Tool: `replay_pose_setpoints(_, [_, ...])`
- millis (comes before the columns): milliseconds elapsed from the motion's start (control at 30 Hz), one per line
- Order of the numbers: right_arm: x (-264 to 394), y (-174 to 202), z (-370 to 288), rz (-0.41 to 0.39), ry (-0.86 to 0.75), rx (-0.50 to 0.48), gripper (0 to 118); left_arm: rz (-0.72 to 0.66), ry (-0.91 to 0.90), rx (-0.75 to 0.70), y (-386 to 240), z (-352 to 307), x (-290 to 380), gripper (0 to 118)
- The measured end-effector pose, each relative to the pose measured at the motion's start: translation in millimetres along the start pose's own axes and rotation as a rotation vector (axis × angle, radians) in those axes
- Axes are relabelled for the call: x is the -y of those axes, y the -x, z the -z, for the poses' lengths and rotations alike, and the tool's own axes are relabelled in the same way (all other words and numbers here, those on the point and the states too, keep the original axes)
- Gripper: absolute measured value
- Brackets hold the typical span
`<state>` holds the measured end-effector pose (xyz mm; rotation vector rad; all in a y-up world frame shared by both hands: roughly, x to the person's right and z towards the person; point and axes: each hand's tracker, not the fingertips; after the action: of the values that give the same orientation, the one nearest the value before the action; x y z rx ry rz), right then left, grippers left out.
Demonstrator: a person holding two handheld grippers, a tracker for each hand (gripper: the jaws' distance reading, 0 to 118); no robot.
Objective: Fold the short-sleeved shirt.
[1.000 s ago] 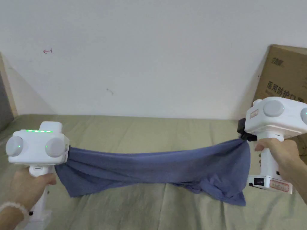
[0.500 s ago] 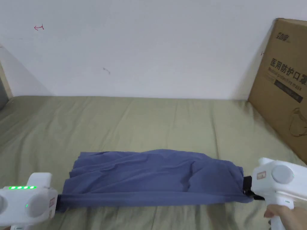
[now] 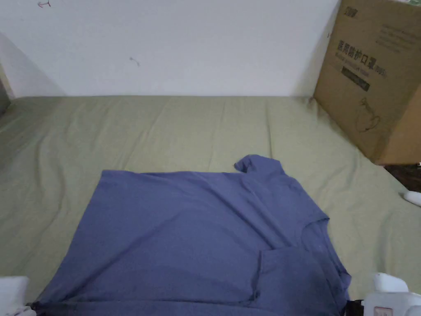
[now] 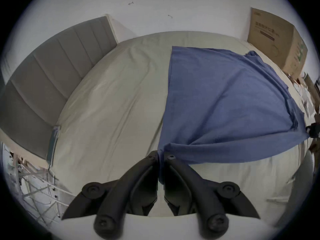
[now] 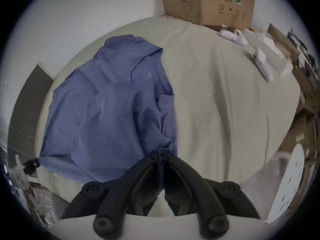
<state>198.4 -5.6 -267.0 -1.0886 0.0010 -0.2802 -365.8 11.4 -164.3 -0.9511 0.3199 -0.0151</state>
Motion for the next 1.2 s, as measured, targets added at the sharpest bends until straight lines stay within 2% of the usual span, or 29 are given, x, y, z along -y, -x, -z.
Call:
replay_pose_setpoints(33, [5.7,-3.8,-4.2,0.030,-0.013,0.005,5,-0.001,-0.002,0.009,1.5,-9.9,7.8,4])
replay_pose_setpoints(133, [18.6,-12.6,-20.9,-0.021,-0.040,0.011,5,-0.005,-0.016,-0.005,3.1,-24.6,24.3,4])
replay_pose_setpoints(200, [18.0,-19.3,-22.7,-0.003,-0.050,0.014,5,-0.014,-0.032,0.000,4.4,-33.6,32.0,4])
replay_pose_setpoints(267, [18.6,-14.2,-34.1,0.030,-0.062,0.002,5,-0.041,-0.026,0.015,5.7,-39.3,36.7,4])
replay_pose_setpoints(433, [30.4,6.0,-54.0,-0.012,-0.080,0.021,5,-0.041,-0.047,0.015,3.6,-42.8,43.6,7])
replay_pose_setpoints(467, [33.8,8.8,-54.5,-0.015,-0.079,0.022,5,-0.027,-0.037,0.011,3.2,-41.0,41.8,19])
replay_pose_setpoints(500, [29.4,8.3,-55.1,-0.017,-0.077,0.030,9,-0.009,-0.021,0.003,1.8,-40.7,39.9,40])
replay_pose_setpoints(533, [32.4,11.2,-57.0,-0.030,-0.079,0.052,24,0.008,-0.025,-0.017,1.6,-42.0,39.2,75])
replay_pose_setpoints(567, [36.7,14.8,-59.9,-0.057,-0.090,0.095,45,0.014,-0.037,-0.015,2.5,-43.1,39.9,97])
replay_pose_setpoints(600, [39.4,16.6,-61.7,-0.081,-0.094,0.116,68,0.016,-0.043,-0.008,3.2,-46.2,39.8,106])
replay_pose_setpoints(633, [34.8,13.2,-61.9,-0.102,-0.097,0.131,80,0.013,-0.054,0.008,3.8,-51.4,39.6,104])
replay_pose_setpoints(700, [38.2,15.1,-69.9,-0.121,-0.099,0.120,80,-0.015,-0.067,0.058,5.7,-59.6,38.9,103])
replay_pose_setpoints(733, [40.8,16.6,-74.1,-0.130,-0.103,0.102,74,-0.029,-0.063,0.086,6.7,-62.7,39.7,92])
replay_pose_setpoints(767, [35.6,10.4,-73.7,-0.140,-0.111,0.076,59,-0.039,-0.062,0.119,7.7,-66.4,41.5,70])
replay_pose_setpoints(800, [36.7,10.8,-75.3,-0.143,-0.115,0.064,35,-0.041,-0.066,0.136,8.3,-69.6,43.9,37])
replay_pose_setpoints(833, [39.1,12.6,-76.9,-0.147,-0.108,0.058,0,-0.046,-0.060,0.146,8.9,-70.8,47.4,0])
replay_pose_setpoints(967, [56.9,21.4,-78.5,-0.190,-0.061,0.035,0,-0.046,-0.023,0.142,5.6,-75.2,65.8,0])
replay_pose_setpoints(1033, [62.3,22.6,-70.1,-0.209,-0.036,0.056,0,-0.069,-0.012,0.140,6.0,-77.4,74.0,0])
replay_pose_setpoints(1167, [61.0,18.0,-58.7,-0.179,-0.001,0.019,0,-0.088,-0.022,0.079,12.5,-71.9,81.6,0])
replay_pose_setpoints(1200, [60.1,17.3,-56.9,-0.173,-0.001,0.018,0,-0.089,-0.016,0.071,13.6,-70.0,80.9,4])
